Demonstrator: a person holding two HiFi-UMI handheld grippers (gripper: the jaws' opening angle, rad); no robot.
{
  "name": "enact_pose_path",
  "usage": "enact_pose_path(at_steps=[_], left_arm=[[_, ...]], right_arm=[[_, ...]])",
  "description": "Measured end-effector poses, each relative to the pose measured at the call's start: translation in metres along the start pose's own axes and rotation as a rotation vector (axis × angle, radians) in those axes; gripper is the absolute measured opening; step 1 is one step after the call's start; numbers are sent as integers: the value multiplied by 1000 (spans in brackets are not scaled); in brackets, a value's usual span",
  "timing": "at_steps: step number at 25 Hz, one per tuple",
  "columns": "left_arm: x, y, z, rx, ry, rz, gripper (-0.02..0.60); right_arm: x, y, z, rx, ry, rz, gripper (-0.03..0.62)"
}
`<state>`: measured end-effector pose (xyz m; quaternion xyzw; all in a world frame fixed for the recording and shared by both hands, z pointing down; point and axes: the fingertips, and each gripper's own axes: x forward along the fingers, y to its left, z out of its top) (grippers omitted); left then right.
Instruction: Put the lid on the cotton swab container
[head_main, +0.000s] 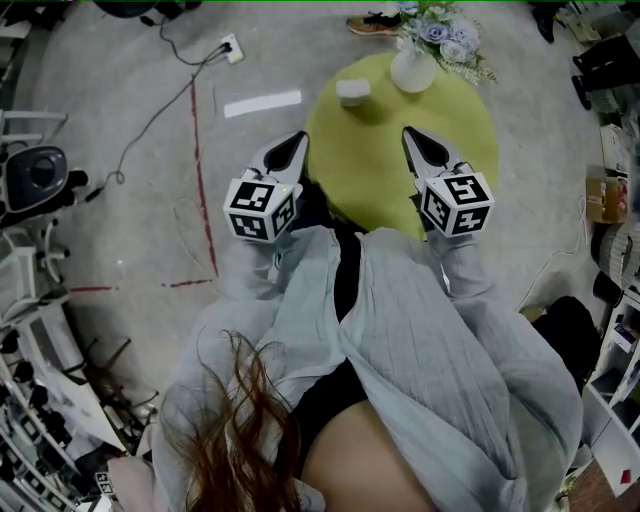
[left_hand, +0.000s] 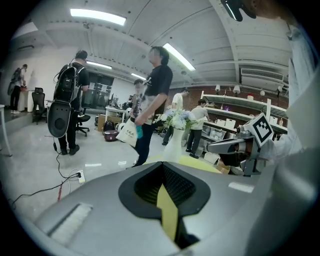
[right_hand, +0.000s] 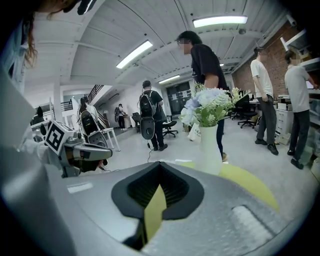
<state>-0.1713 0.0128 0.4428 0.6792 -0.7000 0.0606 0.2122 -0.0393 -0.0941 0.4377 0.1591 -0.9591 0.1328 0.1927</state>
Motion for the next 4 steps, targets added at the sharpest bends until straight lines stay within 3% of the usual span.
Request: enact_pose_path(at_steps=[4], left_arm=[[-1, -1, -1, -1, 5, -2, 18]], right_arm=[[0, 2, -1, 2, 4, 2, 2]])
